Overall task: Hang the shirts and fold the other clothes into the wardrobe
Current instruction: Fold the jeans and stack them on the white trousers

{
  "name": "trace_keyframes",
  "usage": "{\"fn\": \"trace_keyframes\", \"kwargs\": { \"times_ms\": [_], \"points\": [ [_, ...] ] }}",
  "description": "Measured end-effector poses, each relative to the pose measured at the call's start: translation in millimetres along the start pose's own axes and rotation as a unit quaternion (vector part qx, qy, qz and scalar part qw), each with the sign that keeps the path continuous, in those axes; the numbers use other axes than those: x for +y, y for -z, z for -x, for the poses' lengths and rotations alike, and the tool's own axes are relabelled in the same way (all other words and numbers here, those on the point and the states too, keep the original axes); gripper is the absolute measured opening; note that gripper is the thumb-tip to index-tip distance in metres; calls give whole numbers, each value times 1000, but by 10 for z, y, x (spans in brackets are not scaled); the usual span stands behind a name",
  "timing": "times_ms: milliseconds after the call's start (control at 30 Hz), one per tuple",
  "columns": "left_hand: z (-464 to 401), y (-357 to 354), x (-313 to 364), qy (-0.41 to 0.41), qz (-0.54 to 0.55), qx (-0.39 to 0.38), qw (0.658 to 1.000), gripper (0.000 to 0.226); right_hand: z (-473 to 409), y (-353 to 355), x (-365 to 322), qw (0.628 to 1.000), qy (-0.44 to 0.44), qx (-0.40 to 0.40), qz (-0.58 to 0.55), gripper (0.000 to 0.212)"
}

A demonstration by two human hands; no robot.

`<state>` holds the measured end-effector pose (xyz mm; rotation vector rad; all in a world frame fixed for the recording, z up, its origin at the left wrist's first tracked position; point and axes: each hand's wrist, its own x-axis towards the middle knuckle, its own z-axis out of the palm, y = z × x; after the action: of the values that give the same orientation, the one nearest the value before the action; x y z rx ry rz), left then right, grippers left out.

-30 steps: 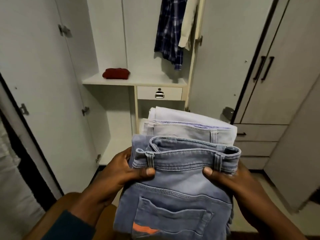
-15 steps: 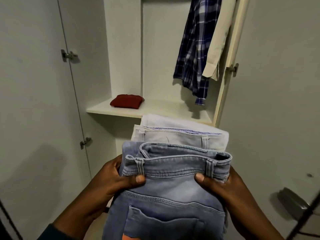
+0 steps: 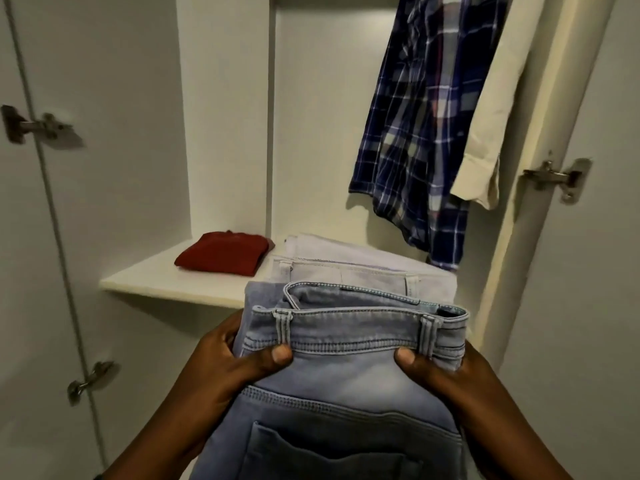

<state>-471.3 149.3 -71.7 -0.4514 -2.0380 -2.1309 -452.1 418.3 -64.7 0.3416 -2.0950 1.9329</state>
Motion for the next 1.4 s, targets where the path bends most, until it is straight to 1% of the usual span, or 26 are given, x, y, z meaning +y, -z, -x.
{"fn": "trace_keyframes", "kwargs": {
  "times_ms": [133, 200, 233, 267, 300, 333, 367, 433, 467, 567, 633, 700, 867, 1000, 1033, 1067, 1100, 1133, 1167, 1200, 1233, 1267, 1300, 1333, 1367, 1400],
  "points": [
    [-997, 172, -117, 12, -16, -3, 1000, 67, -1007, -147, 246, 1000, -10, 17, -13, 48],
    [-1435, 228, -223, 25, -21, 11, 999, 68, -1450, -183, 337, 999, -33, 13, -16, 37],
    [-1628, 240, -263, 33, -19, 15, 999, 74, -1649, -183, 395, 998, -49, 12, -22, 35],
    [-1804, 258, -310, 44, -18, 17, 999, 82, -1840, -177, 465, 997, -68, 9, -24, 35],
    [-2017, 272, -370, 51, -15, 15, 998, 88, -2072, -172, 542, 996, -85, 4, -21, 43],
    [-2179, 287, -422, 59, -14, 16, 998, 91, -2256, -169, 610, 995, -98, -3, -10, 56],
    [-2352, 295, -479, 67, -15, 19, 997, 89, -2466, -163, 697, 995, -104, -9, -2, 68],
    [-2614, 304, -575, 73, -15, 27, 997, 76, -2799, -171, 816, 993, -113, -20, -1, 72],
    [-2764, 319, -631, 76, -16, 31, 996, 71, -2994, -166, 888, 992, -121, -28, -3, 68],
    [-3095, 366, -731, 100, -16, 26, 995, 60, -3421, -210, 1006, 986, -147, -68, -26, 36],
    [-3279, 384, -777, 119, -17, 19, 993, 48, -3660, -241, 1062, 981, -171, -90, -33, 30],
    [-3482, 437, -866, 144, -12, 12, 989, 40, -3887, -268, 1169, 973, -204, -97, -38, 33],
    [-4006, 529, -1101, 176, 10, -5, 984, 35, -4415, -314, 1488, 957, -268, -99, -48, 42],
    [-4373, 641, -1363, 238, 15, -40, 970, 38, -4750, -366, 1849, 947, -304, -85, -53, 52],
    [-4521, 669, -1525, 258, 6, -39, 965, 41, -4821, -373, 1955, 944, -316, -78, -50, 58],
    [-4627, 696, -1686, 280, -14, -39, 959, 50, -4875, -379, 2046, 940, -331, -69, -48, 67],
    [-4735, 768, -1928, 285, -45, -38, 957, 70, -4918, -370, 2132, 935, -345, -61, -47, 76],
    [-4942, 955, -2373, 276, -89, -37, 956, 93, -4972, -356, 2223, 932, -357, -51, -42, 82],
    [-5218, 1121, -2924, 265, -139, -21, 954, 109, -5002, -353, 2241, 929, -367, -39, -36, 82],
    [-5564, 1246, -3520, 260, -173, 1, 950, 118, -5030, -346, 2253, 928, -371, -36, -34, 78],
    [-5802, 1310, -3840, 242, -187, -2, 952, 128, -5048, -345, 2252, 927, -372, -38, -34, 75],
    [-5860, 1289, -3898, 230, -200, -22, 952, 142, -5065, -340, 2255, 926, -373, -40, -31, 72],
    [-5814, 1242, -3728, 233, -199, -45, 951, 148, -5082, -322, 2270, 927, -372, -40, -28, 70],
    [-5636, 1156, -3308, 247, -190, -58, 948, 136, -5093, -313, 2292, 930, -366, -37, -19, 69],
    [-5521, 962, -2908, 280, -161, -86, 943, 110, -5095, -300, 2295, 933, -359, -36, -8, 70],
    [-5307, 756, -2387, 290, -154, -88, 941, 97, -5104, -294, 2270, 935, -352, -33, 30, 74]
  ]
}}
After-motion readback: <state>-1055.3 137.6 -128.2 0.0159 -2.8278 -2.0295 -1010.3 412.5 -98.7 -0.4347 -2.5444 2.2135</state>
